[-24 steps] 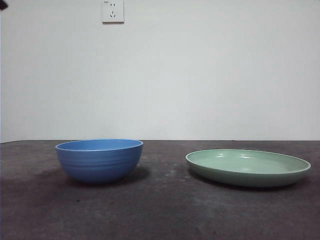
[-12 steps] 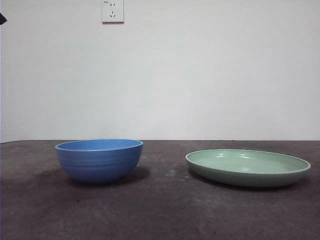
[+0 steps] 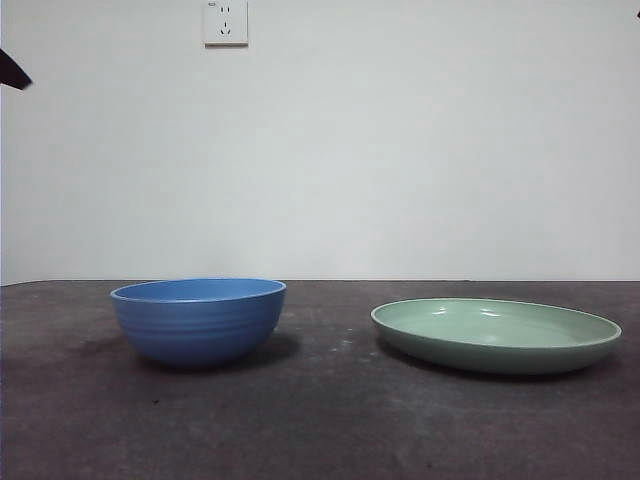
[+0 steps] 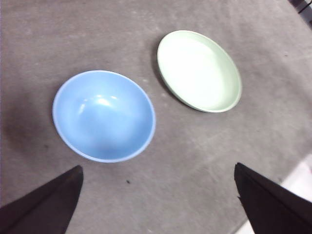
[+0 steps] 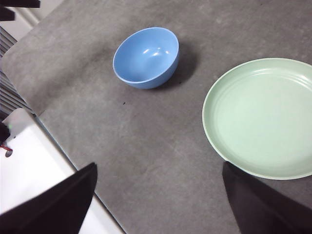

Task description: Pick up the blue bowl, put it on the green plate, put it on desk

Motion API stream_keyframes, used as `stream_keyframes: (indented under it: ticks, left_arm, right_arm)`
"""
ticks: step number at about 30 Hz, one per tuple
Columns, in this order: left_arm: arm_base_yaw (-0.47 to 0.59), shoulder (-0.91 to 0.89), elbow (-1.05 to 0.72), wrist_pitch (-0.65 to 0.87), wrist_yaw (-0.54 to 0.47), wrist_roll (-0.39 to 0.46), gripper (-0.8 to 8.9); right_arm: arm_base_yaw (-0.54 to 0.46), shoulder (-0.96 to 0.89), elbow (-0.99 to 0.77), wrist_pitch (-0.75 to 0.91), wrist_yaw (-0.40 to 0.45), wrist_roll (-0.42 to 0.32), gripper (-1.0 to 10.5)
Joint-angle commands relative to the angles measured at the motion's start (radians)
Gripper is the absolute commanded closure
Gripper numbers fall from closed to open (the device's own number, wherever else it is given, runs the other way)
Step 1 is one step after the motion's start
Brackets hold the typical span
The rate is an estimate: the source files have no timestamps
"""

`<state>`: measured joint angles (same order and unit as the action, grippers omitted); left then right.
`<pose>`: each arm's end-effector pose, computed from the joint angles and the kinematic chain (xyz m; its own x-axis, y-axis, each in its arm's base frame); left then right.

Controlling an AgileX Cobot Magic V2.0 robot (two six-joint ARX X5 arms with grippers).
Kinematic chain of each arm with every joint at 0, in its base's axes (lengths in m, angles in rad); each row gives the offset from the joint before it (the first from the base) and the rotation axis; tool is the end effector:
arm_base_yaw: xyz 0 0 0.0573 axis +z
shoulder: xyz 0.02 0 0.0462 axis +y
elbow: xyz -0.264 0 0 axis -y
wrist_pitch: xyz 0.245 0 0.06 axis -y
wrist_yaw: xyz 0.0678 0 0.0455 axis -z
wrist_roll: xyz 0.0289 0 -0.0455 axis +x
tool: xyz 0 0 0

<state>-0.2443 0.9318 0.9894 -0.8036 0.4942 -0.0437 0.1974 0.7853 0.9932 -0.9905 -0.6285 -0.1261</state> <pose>0.1637 -0.0549 0.3261 0.5126 -0.6166 -0.5975 0.5216 0.7764 -0.3537 0.1195 0.0412 0.3351 0.4471 0.6890 -0.5704 -0.6499 0.6884 0.3221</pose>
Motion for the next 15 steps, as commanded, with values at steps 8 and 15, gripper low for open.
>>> stream_keyframes:
  ticks: [8,15]
  left_arm:
    - [-0.045,0.274,0.153,0.013,-0.157,-0.003,3.49]
    - [-0.063,0.463,0.185,0.035,-0.245,0.006,3.49]
  right_arm:
    - [0.004,0.005,0.020,0.010,0.000,0.014,5.3]
    - [0.004,0.005,0.020,0.010,0.000,0.014,5.3]
